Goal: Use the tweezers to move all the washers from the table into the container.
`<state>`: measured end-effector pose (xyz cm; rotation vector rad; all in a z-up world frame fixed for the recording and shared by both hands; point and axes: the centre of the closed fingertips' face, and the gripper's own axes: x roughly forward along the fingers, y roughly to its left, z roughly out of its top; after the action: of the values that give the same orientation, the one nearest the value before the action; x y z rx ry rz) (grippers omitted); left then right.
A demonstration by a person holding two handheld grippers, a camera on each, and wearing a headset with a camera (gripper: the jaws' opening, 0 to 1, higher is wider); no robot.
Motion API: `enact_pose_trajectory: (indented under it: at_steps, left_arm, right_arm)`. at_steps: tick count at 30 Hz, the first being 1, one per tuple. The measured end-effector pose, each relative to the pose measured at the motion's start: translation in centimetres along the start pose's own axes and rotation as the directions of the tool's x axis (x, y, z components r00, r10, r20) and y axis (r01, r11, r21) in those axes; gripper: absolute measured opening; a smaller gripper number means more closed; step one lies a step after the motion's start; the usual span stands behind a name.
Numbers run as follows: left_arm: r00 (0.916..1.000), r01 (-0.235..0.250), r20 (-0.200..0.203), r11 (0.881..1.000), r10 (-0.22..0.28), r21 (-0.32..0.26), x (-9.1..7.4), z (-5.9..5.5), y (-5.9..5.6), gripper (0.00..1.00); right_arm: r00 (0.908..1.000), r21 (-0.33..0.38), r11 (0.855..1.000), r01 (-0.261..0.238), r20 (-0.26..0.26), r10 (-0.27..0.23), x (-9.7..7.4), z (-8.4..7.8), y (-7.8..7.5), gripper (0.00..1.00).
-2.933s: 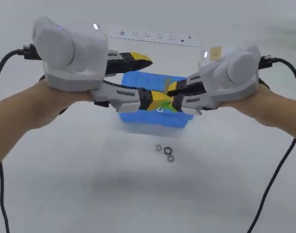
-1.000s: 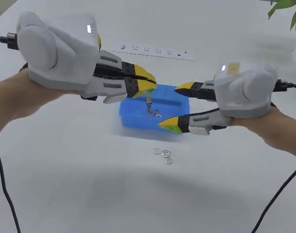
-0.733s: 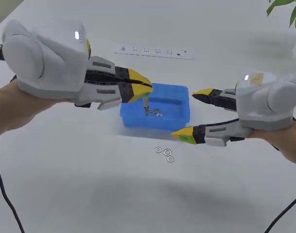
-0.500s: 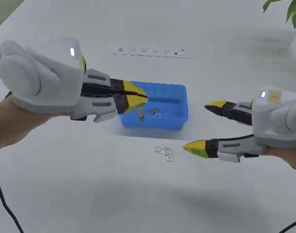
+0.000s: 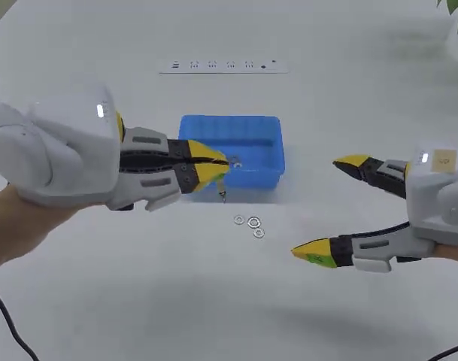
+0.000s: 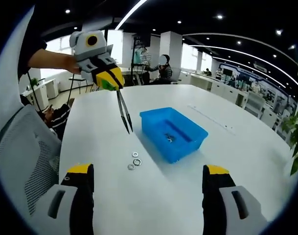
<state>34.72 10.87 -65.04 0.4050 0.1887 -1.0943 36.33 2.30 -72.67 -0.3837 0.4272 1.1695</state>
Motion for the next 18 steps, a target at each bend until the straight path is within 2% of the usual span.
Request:
enact_pose_trajectory:
  at_steps: [2,4,6,13,18]
  left_arm:
    - [1.0,0.003,-0.008,1.0,-0.003,0.01,0.2,-0.7,-0.3,0.04]
    - [0.9999,0.001,-0.012,1.0,-0.001,-0.005,0.4,-1.4,-0.6,0.04]
    - [1.0,0.004,-0.009,1.0,-0.004,-0.019,0.5,-1.7,-0.7,0.04]
    - [0.9997,0.023,-0.005,0.999,-0.023,-0.036,1.6,-2.1,-1.0,0.04]
    - [0.9995,0.032,-0.003,0.999,-0.032,-0.039,2.1,-2.2,-1.1,0.04]
  right_arm:
    - [1.0,0.002,1.0,-0.001,-0.001,0.001,0.1,-0.1,0.2,0.97]
    - [0.9999,0.004,1.0,-0.012,0.001,0.012,0.2,-0.2,0.6,0.98]
    - [0.9999,0.0,1.0,-0.013,0.004,0.013,0.2,-0.1,0.9,1.0]
    - [0.9998,0.016,1.0,-0.019,0.008,0.019,0.1,-0.6,1.4,1.0]
    - [0.9991,0.044,0.998,-0.043,-0.002,0.043,0.0,-1.2,2.1,1.0]
